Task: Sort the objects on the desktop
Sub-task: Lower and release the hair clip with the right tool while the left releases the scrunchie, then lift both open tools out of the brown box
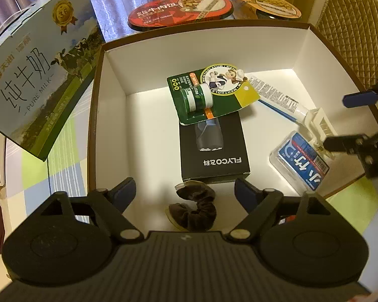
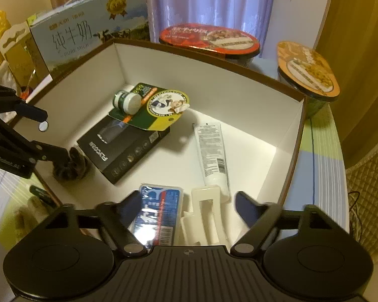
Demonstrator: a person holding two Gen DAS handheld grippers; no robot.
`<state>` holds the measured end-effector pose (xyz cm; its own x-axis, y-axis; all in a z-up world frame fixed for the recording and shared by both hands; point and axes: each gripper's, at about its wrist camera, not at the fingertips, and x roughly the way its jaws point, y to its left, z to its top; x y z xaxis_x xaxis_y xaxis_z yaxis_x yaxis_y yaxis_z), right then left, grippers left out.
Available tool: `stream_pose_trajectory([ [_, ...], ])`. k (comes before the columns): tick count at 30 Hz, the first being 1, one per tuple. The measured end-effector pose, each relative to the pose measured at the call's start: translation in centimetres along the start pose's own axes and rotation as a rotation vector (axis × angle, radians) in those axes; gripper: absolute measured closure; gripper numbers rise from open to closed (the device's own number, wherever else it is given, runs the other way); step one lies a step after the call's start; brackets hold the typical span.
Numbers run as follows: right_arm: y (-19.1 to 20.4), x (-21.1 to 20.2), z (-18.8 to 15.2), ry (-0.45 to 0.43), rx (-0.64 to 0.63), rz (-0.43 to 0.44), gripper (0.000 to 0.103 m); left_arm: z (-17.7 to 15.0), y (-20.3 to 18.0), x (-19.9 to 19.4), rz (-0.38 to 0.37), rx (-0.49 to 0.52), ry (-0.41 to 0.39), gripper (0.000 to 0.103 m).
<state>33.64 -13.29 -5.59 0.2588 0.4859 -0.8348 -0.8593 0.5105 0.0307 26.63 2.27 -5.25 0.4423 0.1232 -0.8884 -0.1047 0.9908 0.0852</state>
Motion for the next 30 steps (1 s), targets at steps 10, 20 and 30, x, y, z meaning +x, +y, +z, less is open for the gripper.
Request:
stream_pose_trajectory([
  [10, 0.3, -2.0, -0.2, -0.035, 0.078, -0.003, 0.002, -0.5, -0.5, -1.2, 0.012, -0.037, -0.021, 0.01],
  [20, 1.1, -3.6, -0.5, -0.058, 0.087, -0.019, 0.002, -0.8, -0.5, -3.3, 0.005, -0.073, -0.058, 0.009],
  [30, 2.0, -5.3, -1.3, -0.082, 0.093, -0.049, 0.002, -2.4, -0.8, -5.6, -0.004, -0.105, -0.091, 0.009],
])
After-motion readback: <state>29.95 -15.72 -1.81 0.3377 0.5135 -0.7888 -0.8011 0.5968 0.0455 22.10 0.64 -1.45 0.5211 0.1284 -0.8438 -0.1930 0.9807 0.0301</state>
